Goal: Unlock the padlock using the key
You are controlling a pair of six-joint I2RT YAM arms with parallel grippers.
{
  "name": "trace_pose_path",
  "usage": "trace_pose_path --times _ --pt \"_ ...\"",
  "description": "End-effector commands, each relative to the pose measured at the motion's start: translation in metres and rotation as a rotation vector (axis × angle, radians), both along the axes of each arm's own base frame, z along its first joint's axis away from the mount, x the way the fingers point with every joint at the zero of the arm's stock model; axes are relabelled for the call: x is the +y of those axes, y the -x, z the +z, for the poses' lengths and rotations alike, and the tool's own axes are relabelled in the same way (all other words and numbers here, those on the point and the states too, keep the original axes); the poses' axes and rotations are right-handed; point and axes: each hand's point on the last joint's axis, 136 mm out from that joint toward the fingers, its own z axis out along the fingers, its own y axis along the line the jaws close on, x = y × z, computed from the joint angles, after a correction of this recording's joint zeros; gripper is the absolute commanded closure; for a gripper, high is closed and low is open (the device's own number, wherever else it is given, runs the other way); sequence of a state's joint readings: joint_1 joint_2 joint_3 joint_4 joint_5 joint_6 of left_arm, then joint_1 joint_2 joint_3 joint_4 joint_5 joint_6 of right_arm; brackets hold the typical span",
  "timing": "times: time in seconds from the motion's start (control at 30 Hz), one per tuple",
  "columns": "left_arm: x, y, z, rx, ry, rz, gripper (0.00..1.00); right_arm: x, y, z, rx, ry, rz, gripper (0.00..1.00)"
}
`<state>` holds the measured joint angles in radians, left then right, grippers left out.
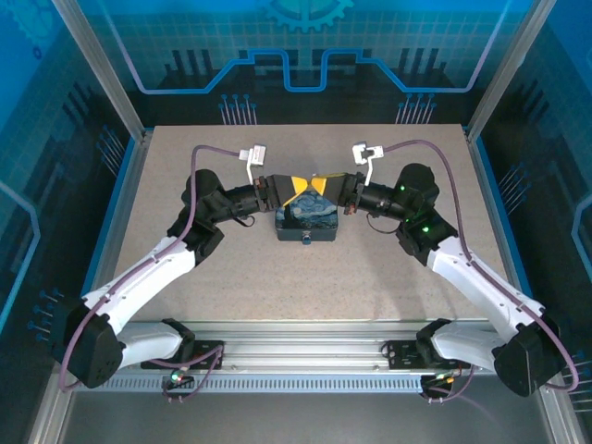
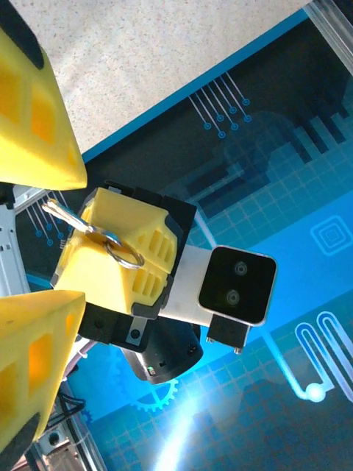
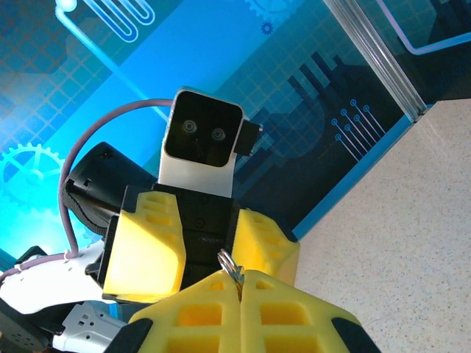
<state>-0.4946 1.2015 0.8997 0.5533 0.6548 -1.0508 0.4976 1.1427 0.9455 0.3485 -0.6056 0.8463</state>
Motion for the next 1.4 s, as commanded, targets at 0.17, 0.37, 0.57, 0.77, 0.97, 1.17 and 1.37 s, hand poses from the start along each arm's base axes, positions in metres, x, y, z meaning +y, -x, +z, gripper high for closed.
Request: trace_pose_path --times 0.17,0.37,0.57,0.77,0.97,1.17,1.37 --pt "-0.004 0.005 0.006 -0.03 0.014 -0.036 0.85 0.002 0.0 0.002 -0.018 -0.016 -0.003 1.0" --pt "-0.003 0.005 0.008 -0.042 0.008 -0.032 0.96 0.004 0.001 -0.002 -0.006 -0.007 0.009 1.0" --pt "-0.002 0.004 0.009 -0.048 0.0 -0.018 0.83 0.003 0.003 -0.005 -0.004 -0.006 0.015 1.0" --pt "-0.002 0.004 0.009 -0.046 0.007 -0.022 0.97 0.003 0.004 -0.006 -0.002 -0.004 0.016 1.0" --pt "-0.001 0.005 0.01 -0.063 -0.014 -0.014 1.0 0.002 0.004 -0.016 0.016 0.016 0.018 0.98" --pt "0.006 -0.001 -0.016 -0.005 -0.21 0.028 1.0 -0.022 -0.002 -0.043 0.063 0.129 -0.097 0.58" --pt "0.012 0.002 -0.064 0.093 -0.475 -0.005 1.0 -0.058 -0.003 -0.085 0.14 0.283 -0.213 0.54"
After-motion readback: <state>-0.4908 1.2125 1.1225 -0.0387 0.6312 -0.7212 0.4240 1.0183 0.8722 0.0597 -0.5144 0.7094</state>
